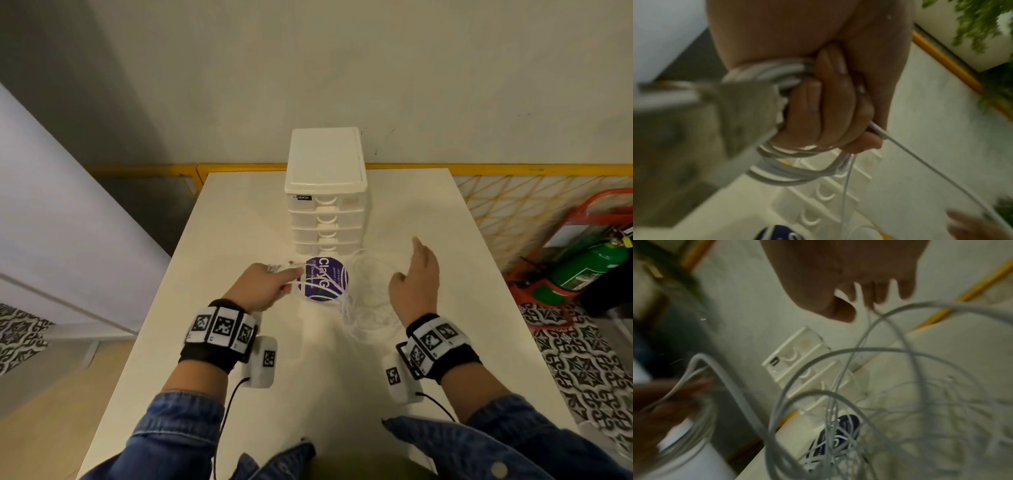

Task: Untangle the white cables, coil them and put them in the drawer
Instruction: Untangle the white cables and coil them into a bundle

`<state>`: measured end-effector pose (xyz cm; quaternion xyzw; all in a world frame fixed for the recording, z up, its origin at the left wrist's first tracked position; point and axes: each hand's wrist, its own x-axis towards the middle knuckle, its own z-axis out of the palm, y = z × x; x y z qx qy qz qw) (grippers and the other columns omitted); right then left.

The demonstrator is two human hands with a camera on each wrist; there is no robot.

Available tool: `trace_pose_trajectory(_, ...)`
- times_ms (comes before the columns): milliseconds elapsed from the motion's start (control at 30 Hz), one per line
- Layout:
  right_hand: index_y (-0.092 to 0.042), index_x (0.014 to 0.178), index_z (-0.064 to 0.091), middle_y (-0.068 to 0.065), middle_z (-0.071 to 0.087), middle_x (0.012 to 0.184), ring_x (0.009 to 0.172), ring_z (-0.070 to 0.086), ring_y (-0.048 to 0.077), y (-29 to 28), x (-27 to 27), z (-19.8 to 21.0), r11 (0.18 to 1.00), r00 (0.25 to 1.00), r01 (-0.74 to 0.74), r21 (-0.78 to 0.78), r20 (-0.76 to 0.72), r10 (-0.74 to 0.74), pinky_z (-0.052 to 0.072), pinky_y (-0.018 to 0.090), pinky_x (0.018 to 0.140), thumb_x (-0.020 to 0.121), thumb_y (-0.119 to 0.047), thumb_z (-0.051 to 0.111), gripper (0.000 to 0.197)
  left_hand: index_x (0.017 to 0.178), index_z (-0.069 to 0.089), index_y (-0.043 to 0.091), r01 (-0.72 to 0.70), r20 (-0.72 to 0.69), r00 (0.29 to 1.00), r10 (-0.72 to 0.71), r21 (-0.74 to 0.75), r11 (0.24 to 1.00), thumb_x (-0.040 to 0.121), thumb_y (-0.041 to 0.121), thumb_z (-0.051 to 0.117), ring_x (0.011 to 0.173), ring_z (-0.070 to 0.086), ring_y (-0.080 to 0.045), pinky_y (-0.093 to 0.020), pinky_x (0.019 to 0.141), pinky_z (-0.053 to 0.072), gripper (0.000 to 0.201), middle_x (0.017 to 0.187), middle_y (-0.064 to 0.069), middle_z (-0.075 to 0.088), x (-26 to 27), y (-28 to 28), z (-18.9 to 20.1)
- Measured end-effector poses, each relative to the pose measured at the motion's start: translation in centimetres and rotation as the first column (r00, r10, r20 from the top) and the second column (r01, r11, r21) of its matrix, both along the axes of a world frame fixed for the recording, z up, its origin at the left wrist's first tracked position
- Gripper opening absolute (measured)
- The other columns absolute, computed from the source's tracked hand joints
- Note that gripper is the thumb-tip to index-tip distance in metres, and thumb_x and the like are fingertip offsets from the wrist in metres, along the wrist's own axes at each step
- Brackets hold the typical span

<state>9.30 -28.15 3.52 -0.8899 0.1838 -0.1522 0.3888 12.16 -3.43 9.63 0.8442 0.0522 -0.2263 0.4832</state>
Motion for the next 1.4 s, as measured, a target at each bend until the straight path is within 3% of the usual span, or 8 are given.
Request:
trace_pose_trajectory(133, -0.021, 0.147, 0.021, -0.013, 0.03, 0.147, 0.135, 0.028, -0.003, 3.8, -0.8, 3.5, 0.791, 0.801, -0.594, 0.144, 0.196, 0.566, 0.025, 0.015, 0.11, 0.091, -0.028, 0.056, 0.067, 0.039, 0.048, 0.019, 0.119, 0.067, 0.992, -0.11, -0.147, 0.982, 0.088, 0.037, 0.064, 0.032, 0.027, -0.013, -0.023, 0.041, 0.021, 0.055, 0.033, 0.003, 0.037, -0.2, -2.5, 2.9)
trace_pose_trajectory(233, -0.027, 0.139, 0.036, -0.022, 0.054, 0.124, 0.11, 0.051, -0.012, 5.4, -0.7, 3.7, 0.633, 0.723, -0.662, 0.4, 0.119, 0.681, 0.038, 0.009, 0.092, 0.08, -0.023, 0.072, 0.069, 0.033, 0.049, 0.019, 0.219, 0.124, 0.972, -0.197, -0.198, 0.955, 0.09, 0.03, 0.062, 0.032, 0.026, -0.013, -0.027, 0.043, 0.02, 0.06, 0.033, 0.004, 0.035, -0.6, -3.9, 4.9)
trace_pose_trajectory(367, -0.034, 0.085, 0.062, -0.011, 0.067, 0.093, 0.089, 0.062, 0.01, 4.5, -0.3, 1.1, 0.747, 0.744, -0.624, 0.229, -0.119, 0.657, 0.046, 0.027, 0.086, 0.085, -0.021, 0.064, 0.013, 0.05, 0.056, 0.016, 0.167, 0.192, 0.974, -0.117, -0.269, 0.948, 0.089, 0.032, 0.063, 0.033, 0.025, -0.013, -0.023, 0.04, 0.02, 0.042, 0.038, 0.003, 0.037, -0.2, -2.9, 6.4)
trace_pose_trajectory(567, -0.015, 0.079, 0.067, 0.0, 0.067, 0.072, 0.067, 0.061, 0.013, 0.6, 0.2, 0.0, 0.855, 0.845, -0.508, 0.107, -0.133, 0.519, 0.044, 0.025, 0.064, 0.089, -0.03, 0.06, 0.019, 0.051, 0.057, 0.017, 0.084, 0.142, 0.988, -0.053, -0.223, 0.971, 0.082, 0.039, 0.069, 0.037, 0.027, -0.013, -0.023, 0.042, 0.021, 0.039, 0.041, 0.001, 0.038, -0.1, 0.1, 5.0)
trace_pose_trajectory(767, -0.01, 0.08, 0.064, -0.004, 0.056, 0.061, 0.058, 0.05, 0.008, 0.2, 1.7, 3.3, 0.935, 0.944, -0.314, 0.165, 0.158, 0.289, 0.04, 0.027, 0.062, 0.091, -0.018, 0.055, 0.017, 0.061, 0.058, 0.023, 0.504, -0.082, 0.863, -0.498, 0.127, 0.854, 0.082, 0.037, 0.073, 0.034, 0.038, -0.003, -0.017, 0.043, 0.031, 0.029, 0.037, 0.012, 0.045, -2.2, -2.3, 1.9)
trace_pose_trajectory(967, -0.007, 0.085, 0.063, 0.007, 0.071, 0.094, 0.086, 0.063, 0.024, -1.0, 2.0, 1.6, 0.941, 0.94, -0.338, 0.005, -0.05, 0.338, 0.048, 0.034, 0.076, 0.089, -0.025, 0.047, 0.024, 0.056, 0.048, 0.016, 0.358, -0.041, 0.912, -0.408, -0.407, 0.84, 0.092, 0.024, 0.06, 0.033, 0.02, -0.008, -0.016, 0.037, 0.016, 0.039, 0.041, 0.006, 0.028, -2.7, -3.4, 1.6)
trace_pose_trajectory(1167, -0.016, 0.078, 0.061, -0.001, 0.065, 0.073, 0.077, 0.062, 0.022, 1.5, 0.6, -0.5, 0.886, 0.88, -0.455, -0.09, -0.193, 0.433, 0.046, 0.04, 0.081, 0.079, -0.052, 0.058, 0.037, 0.058, 0.055, 0.02, 0.207, 0.046, 0.96, -0.276, -0.779, 0.592, 0.091, 0.035, 0.048, 0.031, 0.019, -0.005, -0.016, 0.034, 0.015, 0.037, 0.042, 0.009, 0.027, -1.3, -3.9, 3.8)
trace_pose_trajectory(1400, -0.015, 0.122, 0.055, 0.002, 0.058, 0.122, 0.116, 0.048, 0.019, 4.3, -0.8, -2.0, 0.775, 0.807, -0.578, -0.256, -0.038, 0.589, 0.033, 0.031, 0.103, 0.081, -0.028, 0.065, 0.044, 0.07, 0.056, 0.015, -0.095, -0.081, 0.976, -0.201, -0.994, -0.059, 0.088, 0.046, 0.047, 0.033, 0.017, -0.005, -0.018, 0.035, 0.021, 0.037, 0.038, 0.008, 0.031, 0.0, -3.8, 4.2)
